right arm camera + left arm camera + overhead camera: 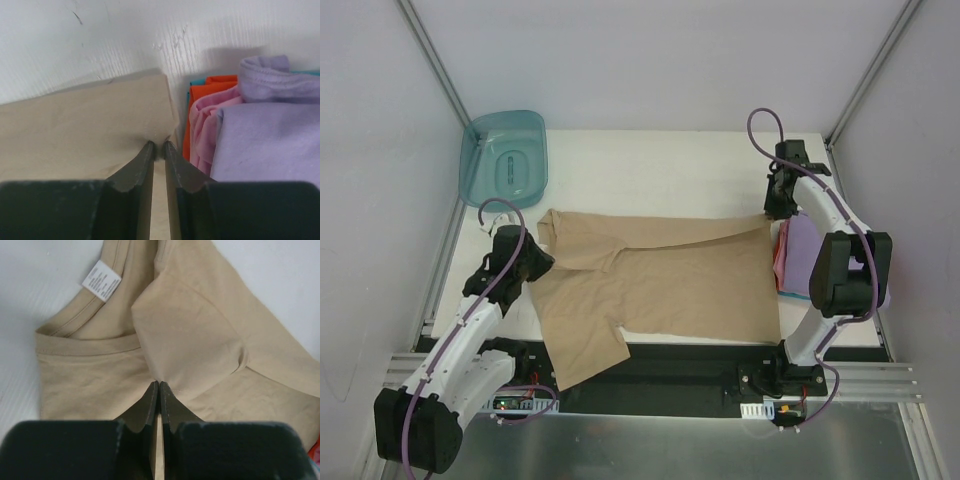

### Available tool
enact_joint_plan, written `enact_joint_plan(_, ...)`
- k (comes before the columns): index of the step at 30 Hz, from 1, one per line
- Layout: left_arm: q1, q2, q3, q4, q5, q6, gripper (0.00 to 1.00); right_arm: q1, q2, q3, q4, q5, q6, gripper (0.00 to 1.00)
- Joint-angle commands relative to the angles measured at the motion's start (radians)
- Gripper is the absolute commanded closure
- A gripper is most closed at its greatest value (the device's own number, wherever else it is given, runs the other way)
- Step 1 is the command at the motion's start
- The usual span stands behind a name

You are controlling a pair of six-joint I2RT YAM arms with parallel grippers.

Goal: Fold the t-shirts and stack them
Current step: Fold the flattened tshirt in 1/3 of the way

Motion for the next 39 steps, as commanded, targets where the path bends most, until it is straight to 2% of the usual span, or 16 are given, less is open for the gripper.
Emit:
enact_joint_plan(1, -0.009, -0.018, -0.053, -0.04, 0.016, -0.038, 1.0, -0.004, -0.079, -0.07, -0.037, 0.046, 0.007, 0.8)
enact_joint_plan(6, -0.007, -0.006, -0.053, -0.076, -0.007, -0.031, 1.0, -0.003, -0.097, -0.129, -0.063, 0.061, 0.018, 0.74)
enact_joint_plan(10, -0.005, -0.012, -0.044, -0.102, -0.014, -0.031, 0.94, 0.0, -0.102, -0.135, -0.088, 0.081, 0.032, 0.5)
enact_joint_plan(11, -0.007, -0.018, -0.039, -0.105, -0.017, -0.029, 0.8, 0.002, -0.103, -0.133, -0.091, 0.082, 0.032, 0.46)
enact_joint_plan(13, -0.007, -0.028, -0.034, -0.119, -0.011, -0.029, 0.63, 0.011, -0.117, -0.129, -0.091, 0.075, 0.018, 0.38)
enact_joint_plan(14, -0.007, -0.034, -0.028, -0.122, -0.005, -0.028, 0.43, 0.017, -0.122, -0.126, -0.09, 0.072, 0.012, 0.36)
enact_joint_plan(15, -0.007, -0.044, -0.024, -0.125, 0.001, -0.025, 0.33, 0.029, -0.126, -0.124, -0.084, 0.069, -0.003, 0.34)
enact_joint_plan(17, -0.007, -0.055, -0.008, -0.125, 0.024, -0.017, 0.23, 0.051, -0.145, -0.113, -0.076, 0.052, -0.019, 0.18)
enact_joint_plan(18, -0.007, -0.06, 0.001, -0.123, 0.032, -0.014, 0.07, 0.072, -0.151, -0.11, -0.068, 0.044, -0.027, 0.12)
enact_joint_plan(19, -0.007, -0.06, 0.01, -0.123, 0.038, -0.011, 0.05, 0.083, -0.155, -0.104, -0.065, 0.03, -0.036, 0.01)
enact_joint_plan(24, -0.015, 0.027, 0.09, -0.096, 0.073, 0.0, 0.01, 0.183, -0.177, -0.087, -0.028, -0.066, -0.031, 0.03)
enact_joint_plan(28, -0.024, 0.148, 0.119, -0.008, 0.14, 0.02, 0.01, 0.333, -0.215, -0.156, 0.076, -0.271, 0.013, 0.03)
enact_joint_plan(32, -0.024, 0.276, 0.134, 0.079, 0.228, 0.029, 0.01, 0.5, -0.246, -0.311, 0.423, -0.57, 0.159, 0.01)
enact_joint_plan(34, -0.024, 0.34, 0.127, 0.11, 0.286, 0.027, 0.01, 0.551, -0.212, -0.343, 0.508, -0.634, 0.272, 0.07)
enact_joint_plan(38, -0.024, 0.428, 0.09, 0.167, 0.337, 0.024, 0.01, 0.692, -0.105, -0.298, 0.587, -0.59, 0.335, 0.2)
enact_joint_plan(39, -0.024, 0.449, 0.082, 0.186, 0.334, 0.024, 0.01, 0.706, -0.076, -0.279, 0.59, -0.582, 0.352, 0.31)
